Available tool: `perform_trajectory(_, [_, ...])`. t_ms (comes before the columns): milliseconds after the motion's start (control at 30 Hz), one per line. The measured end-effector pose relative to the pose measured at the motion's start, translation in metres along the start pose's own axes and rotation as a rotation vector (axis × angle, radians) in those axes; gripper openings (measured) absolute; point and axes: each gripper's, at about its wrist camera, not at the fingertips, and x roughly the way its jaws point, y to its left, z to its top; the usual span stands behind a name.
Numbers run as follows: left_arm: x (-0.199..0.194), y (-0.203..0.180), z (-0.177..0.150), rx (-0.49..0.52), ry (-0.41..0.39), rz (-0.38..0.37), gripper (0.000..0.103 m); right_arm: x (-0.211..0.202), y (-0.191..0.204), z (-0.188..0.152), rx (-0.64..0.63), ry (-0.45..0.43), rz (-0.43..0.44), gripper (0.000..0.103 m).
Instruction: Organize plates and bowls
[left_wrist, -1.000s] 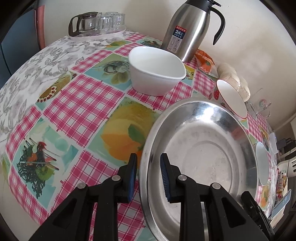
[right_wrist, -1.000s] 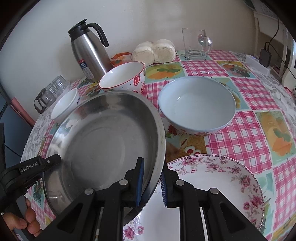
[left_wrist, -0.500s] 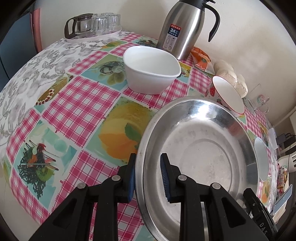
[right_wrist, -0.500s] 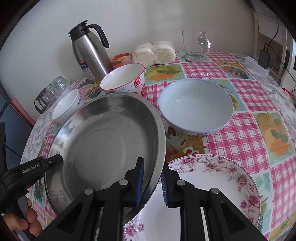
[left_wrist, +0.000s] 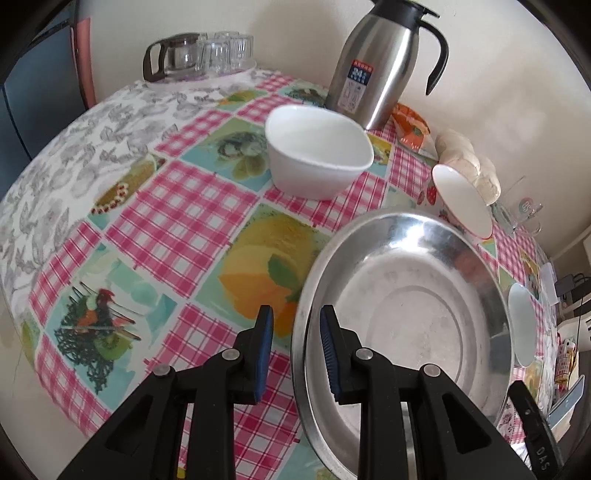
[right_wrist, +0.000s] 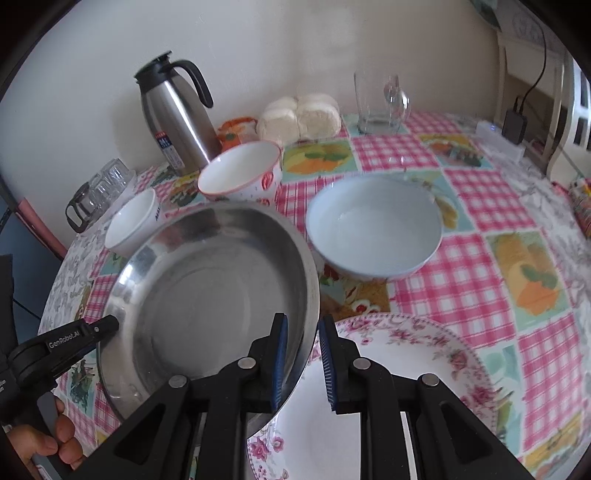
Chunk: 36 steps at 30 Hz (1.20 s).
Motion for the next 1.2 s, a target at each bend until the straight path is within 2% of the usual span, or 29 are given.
perform_trajectory(133, [-0.011,-0.006,0.001,0.037,-0.030,0.009,0.030,-0.015,0.002,0.003,-0.008,-0.040,-0.002,0.020])
perform_trajectory(167, [-0.013,-0.008,0.001,0.048,-0.030,0.009,0.036,-0.017,0.003,0.003,-0.015,-0.048,-0.002,0.020])
perform_trajectory(200, [-0.013,-0.009,0.000,0.057,-0.027,0.011,0.045,-0.019,0.005,0.004,-0.025,-0.056,-0.008,0.024])
perform_trajectory(267, [-0.012,-0.013,-0.002,0.076,-0.004,0.025,0.053,-0.020,0.008,0.002,-0.038,-0.062,-0.024,0.042])
perform_trajectory(333, [-0.011,-0.015,-0.003,0.088,0.016,0.048,0.055,-0.017,0.010,0.002,-0.048,-0.057,-0.043,0.054])
perform_trajectory(433, [-0.008,-0.017,-0.006,0.100,0.039,0.081,0.060,-0.013,0.009,0.001,-0.049,-0.039,-0.055,0.061])
perform_trajectory(500, [-0.008,-0.017,-0.007,0.104,0.047,0.098,0.070,-0.012,0.007,0.002,-0.042,-0.033,-0.055,0.067])
perform_trajectory(567, [-0.008,-0.017,-0.008,0.104,0.049,0.110,0.076,-0.012,0.006,0.002,-0.039,-0.035,-0.057,0.073])
perform_trajectory(700, [-0.010,-0.018,-0.009,0.117,0.038,0.145,0.081,-0.011,0.004,0.002,-0.038,-0.036,-0.064,0.080])
perform_trajectory(833, [-0.012,-0.018,-0.009,0.118,0.028,0.170,0.082,-0.010,0.004,0.002,-0.046,-0.030,-0.064,0.093])
perform_trajectory(933, [-0.013,-0.018,-0.009,0.104,0.023,0.173,0.090,-0.013,0.004,0.002,-0.060,-0.043,-0.071,0.102])
perform_trajectory(967, [-0.014,-0.019,-0.010,0.099,0.018,0.169,0.094,-0.014,0.003,0.002,-0.064,-0.050,-0.075,0.103])
perform_trajectory(1067, [-0.021,-0.022,-0.011,0.087,-0.009,0.147,0.094,-0.018,-0.004,0.001,-0.062,-0.069,-0.078,0.103])
perform_trajectory(1200, [-0.035,-0.031,-0.013,0.083,-0.059,0.076,0.094,-0.028,-0.024,0.002,-0.014,-0.110,-0.059,0.103])
